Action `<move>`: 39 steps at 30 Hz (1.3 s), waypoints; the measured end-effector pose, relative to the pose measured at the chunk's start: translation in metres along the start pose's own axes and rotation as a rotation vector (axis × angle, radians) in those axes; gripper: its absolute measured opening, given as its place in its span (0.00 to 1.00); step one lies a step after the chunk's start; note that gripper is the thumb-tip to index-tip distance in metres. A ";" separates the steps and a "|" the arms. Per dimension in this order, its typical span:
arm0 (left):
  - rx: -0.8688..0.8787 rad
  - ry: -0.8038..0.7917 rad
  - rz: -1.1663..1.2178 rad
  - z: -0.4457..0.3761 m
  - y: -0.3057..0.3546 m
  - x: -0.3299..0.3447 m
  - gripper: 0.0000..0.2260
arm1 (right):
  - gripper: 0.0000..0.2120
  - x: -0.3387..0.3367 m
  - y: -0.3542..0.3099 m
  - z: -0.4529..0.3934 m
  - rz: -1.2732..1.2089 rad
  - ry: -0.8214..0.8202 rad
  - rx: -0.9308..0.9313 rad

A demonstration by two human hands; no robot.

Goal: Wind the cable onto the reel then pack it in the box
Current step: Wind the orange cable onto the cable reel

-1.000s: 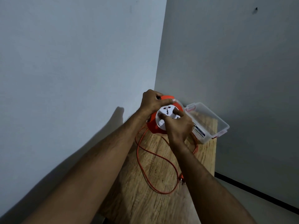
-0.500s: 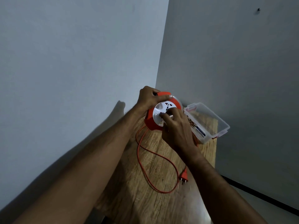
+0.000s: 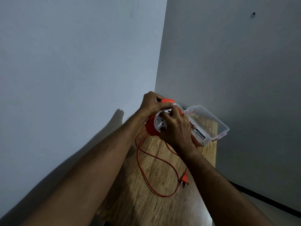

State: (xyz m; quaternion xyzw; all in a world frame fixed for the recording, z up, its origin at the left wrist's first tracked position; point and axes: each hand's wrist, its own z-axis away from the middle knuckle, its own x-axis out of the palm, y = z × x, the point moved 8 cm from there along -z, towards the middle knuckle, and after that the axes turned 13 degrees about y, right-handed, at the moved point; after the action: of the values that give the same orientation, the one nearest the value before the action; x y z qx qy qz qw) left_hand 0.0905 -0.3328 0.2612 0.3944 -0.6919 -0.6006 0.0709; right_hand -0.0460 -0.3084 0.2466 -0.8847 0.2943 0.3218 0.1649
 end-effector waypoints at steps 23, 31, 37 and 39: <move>-0.073 0.094 0.025 -0.002 -0.008 -0.002 0.16 | 0.07 -0.011 0.030 0.047 -0.813 0.338 1.451; -0.057 0.066 0.031 -0.004 0.001 0.001 0.19 | 0.31 -0.019 -0.005 0.009 0.072 0.030 0.176; 0.003 0.026 0.014 -0.002 0.002 0.004 0.19 | 0.38 -0.011 0.002 0.002 0.106 0.012 0.181; 0.005 0.023 0.015 -0.001 0.002 0.003 0.21 | 0.35 -0.012 0.002 -0.002 0.075 0.047 0.187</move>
State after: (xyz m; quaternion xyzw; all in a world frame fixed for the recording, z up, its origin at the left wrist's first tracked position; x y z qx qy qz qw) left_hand 0.0876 -0.3356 0.2622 0.3961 -0.6954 -0.5939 0.0825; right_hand -0.0534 -0.3057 0.2558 -0.8611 0.3599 0.2780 0.2275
